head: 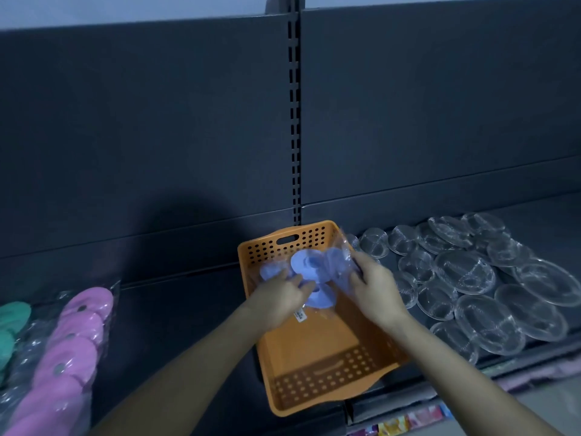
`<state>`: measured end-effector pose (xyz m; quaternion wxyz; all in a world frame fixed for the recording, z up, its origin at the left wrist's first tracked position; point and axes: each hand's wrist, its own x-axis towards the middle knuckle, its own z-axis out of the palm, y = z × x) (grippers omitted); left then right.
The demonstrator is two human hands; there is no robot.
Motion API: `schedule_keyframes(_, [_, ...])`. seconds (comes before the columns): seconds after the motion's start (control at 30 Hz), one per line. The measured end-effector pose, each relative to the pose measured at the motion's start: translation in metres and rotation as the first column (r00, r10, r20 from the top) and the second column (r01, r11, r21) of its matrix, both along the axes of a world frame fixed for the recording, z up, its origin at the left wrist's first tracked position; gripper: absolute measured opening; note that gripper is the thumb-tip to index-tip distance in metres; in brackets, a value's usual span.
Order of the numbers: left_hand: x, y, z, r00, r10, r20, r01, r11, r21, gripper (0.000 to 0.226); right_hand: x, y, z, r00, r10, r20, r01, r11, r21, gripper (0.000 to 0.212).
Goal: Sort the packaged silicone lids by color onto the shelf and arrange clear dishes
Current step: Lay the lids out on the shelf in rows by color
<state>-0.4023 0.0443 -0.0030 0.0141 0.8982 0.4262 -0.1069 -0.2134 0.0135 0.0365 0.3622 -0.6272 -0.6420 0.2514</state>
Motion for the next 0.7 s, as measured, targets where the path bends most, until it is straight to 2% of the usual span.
schedule_keyframes(0.07, [-0.005, 0.004, 0.001, 0.990, 0.048, 0.131, -0.043, 0.998, -0.036, 0.050, -0.002, 0.001, 0.004, 0.995, -0.059, -0.081, 0.067, 0.993, 0.096, 0.035])
schedule_keyframes(0.13, [-0.007, 0.005, 0.012, 0.939, 0.161, 0.305, -0.122, 0.982, -0.144, 0.046, -0.003, 0.002, 0.006, 0.982, -0.121, -0.147, 0.145, 0.976, 0.162, 0.036])
schedule_keyframes(0.23, [-0.014, 0.003, 0.034, 0.847, 0.262, 0.463, -0.199, 0.963, -0.181, 0.049, -0.004, 0.005, 0.006, 0.962, -0.184, -0.201, 0.226, 0.951, 0.212, 0.034])
schedule_keyframes(0.3, [-0.020, 0.002, 0.047, 0.670, 0.359, 0.650, -0.261, 0.933, -0.248, 0.040, -0.006, 0.007, 0.007, 0.953, -0.202, -0.227, 0.250, 0.946, 0.205, 0.025])
schedule_keyframes(0.37, [-0.026, 0.001, 0.055, 0.392, 0.477, 0.786, -0.298, 0.875, -0.382, 0.030, -0.009, 0.007, 0.006, 0.939, -0.203, -0.277, 0.259, 0.948, 0.186, 0.030])
schedule_keyframes(0.4, [-0.029, 0.001, 0.057, 0.261, 0.528, 0.808, -0.280, 0.843, -0.460, 0.026, -0.012, 0.007, 0.005, 0.929, -0.201, -0.310, 0.263, 0.949, 0.172, 0.034])
schedule_keyframes(0.47, [-0.033, -0.003, 0.063, 0.100, 0.588, 0.803, -0.200, 0.802, -0.562, 0.027, -0.017, 0.008, 0.005, 0.902, -0.218, -0.373, 0.280, 0.952, 0.120, 0.038])
schedule_keyframes(0.53, [-0.038, -0.009, 0.067, 0.017, 0.614, 0.789, -0.127, 0.784, -0.607, 0.030, -0.021, 0.009, 0.002, 0.870, -0.241, -0.429, 0.297, 0.953, 0.066, 0.036])
schedule_keyframes(0.7, [-0.057, -0.021, 0.071, -0.218, 0.681, 0.699, 0.019, 0.719, -0.695, 0.031, -0.030, 0.014, -0.002, 0.812, -0.256, -0.524, 0.287, 0.958, -0.023, 0.013])
